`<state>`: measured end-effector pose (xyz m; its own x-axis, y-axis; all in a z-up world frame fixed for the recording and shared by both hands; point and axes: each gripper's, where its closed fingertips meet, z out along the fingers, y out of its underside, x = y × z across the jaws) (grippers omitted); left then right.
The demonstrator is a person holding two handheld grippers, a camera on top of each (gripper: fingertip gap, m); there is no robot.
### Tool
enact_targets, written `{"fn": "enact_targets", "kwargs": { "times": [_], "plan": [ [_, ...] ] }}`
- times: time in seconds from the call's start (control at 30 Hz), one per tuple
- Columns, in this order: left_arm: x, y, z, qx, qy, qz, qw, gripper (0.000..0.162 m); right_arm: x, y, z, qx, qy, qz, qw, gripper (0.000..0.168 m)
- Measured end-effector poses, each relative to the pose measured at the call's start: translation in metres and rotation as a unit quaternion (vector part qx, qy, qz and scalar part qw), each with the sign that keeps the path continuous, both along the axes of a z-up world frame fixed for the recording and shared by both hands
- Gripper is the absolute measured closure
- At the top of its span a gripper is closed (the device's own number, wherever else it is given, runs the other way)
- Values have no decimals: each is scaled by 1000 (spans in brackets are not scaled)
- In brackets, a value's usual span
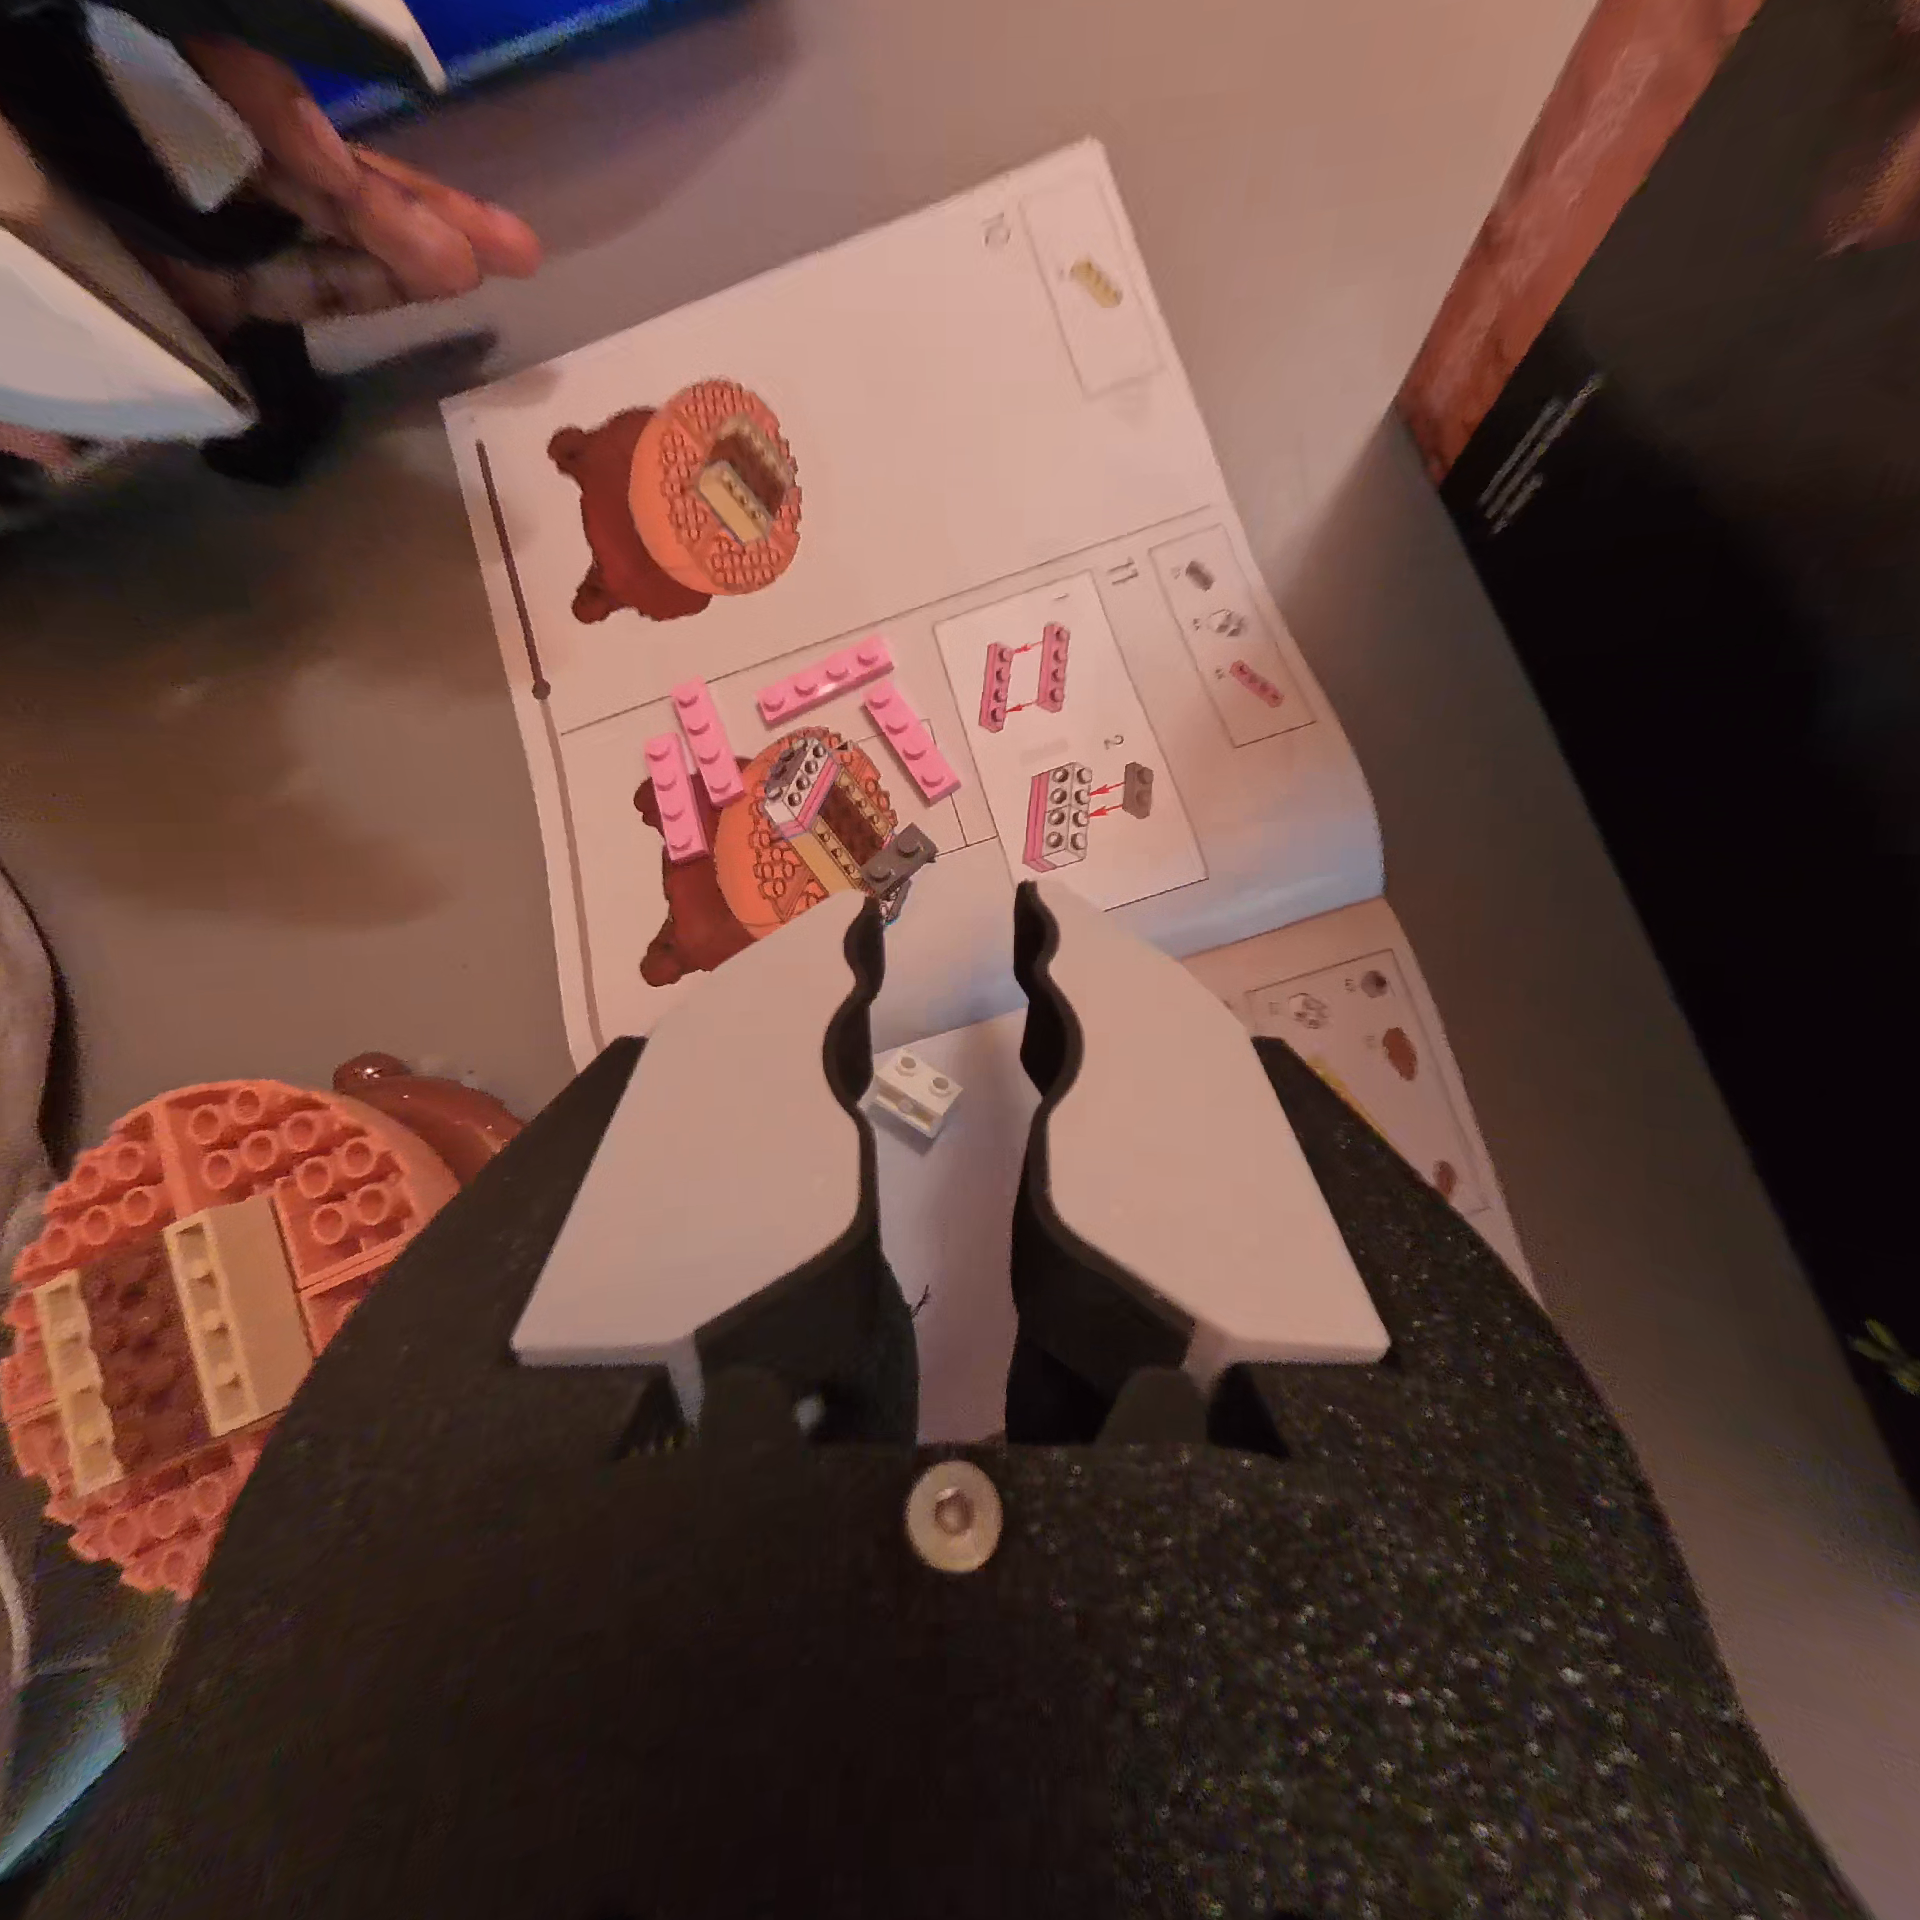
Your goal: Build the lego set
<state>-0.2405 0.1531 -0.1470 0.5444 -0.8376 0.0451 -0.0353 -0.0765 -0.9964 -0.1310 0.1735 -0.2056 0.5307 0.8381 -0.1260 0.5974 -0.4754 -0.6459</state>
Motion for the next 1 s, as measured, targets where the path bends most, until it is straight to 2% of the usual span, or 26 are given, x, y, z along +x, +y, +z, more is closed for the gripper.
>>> {"fn": "enact_targets", "kwargs": {
  "times": [0.13, 0.27, 0.37, 0.5, 0.6, 0.7, 0.87, 1.0],
  "plan": [
    [3, 0, -7, 7, 40, 3, 999, 107, 15, 0, 43, 77, 37, -36, 996, 138],
    [5, 1, -13, -15, 54, 0, 998, 98, 45, -21, 98, 168, 59, -73, 981, 132],
    [8, 0, -17, -20, 67, -5, 998, 96, 86, -48, 128, 208, 40, -113, 971, 135],
    [12, -2, -24, -24, 94, -15, 995, 93, 158, -94, 141, 203, -36, -161, 965, 137],
    [13, -2, -25, -18, 103, -12, 994, 94, 221, -127, 140, 184, -117, -179, 960, 141],
    [11, -1, -22, -9, 94, -1, 996, 95, 265, -155, 125, 137, -164, -140, 967, 141],
    [7, -1, -16, 9, 81, 13, 997, 97, 298, -172, 72, 55, -193, -44, 979, 143],
    [7, 0, -17, 21, 93, 27, 995, 99, 310, -177, 33, 2, -184, 3, 983, 145]
  ]
}}
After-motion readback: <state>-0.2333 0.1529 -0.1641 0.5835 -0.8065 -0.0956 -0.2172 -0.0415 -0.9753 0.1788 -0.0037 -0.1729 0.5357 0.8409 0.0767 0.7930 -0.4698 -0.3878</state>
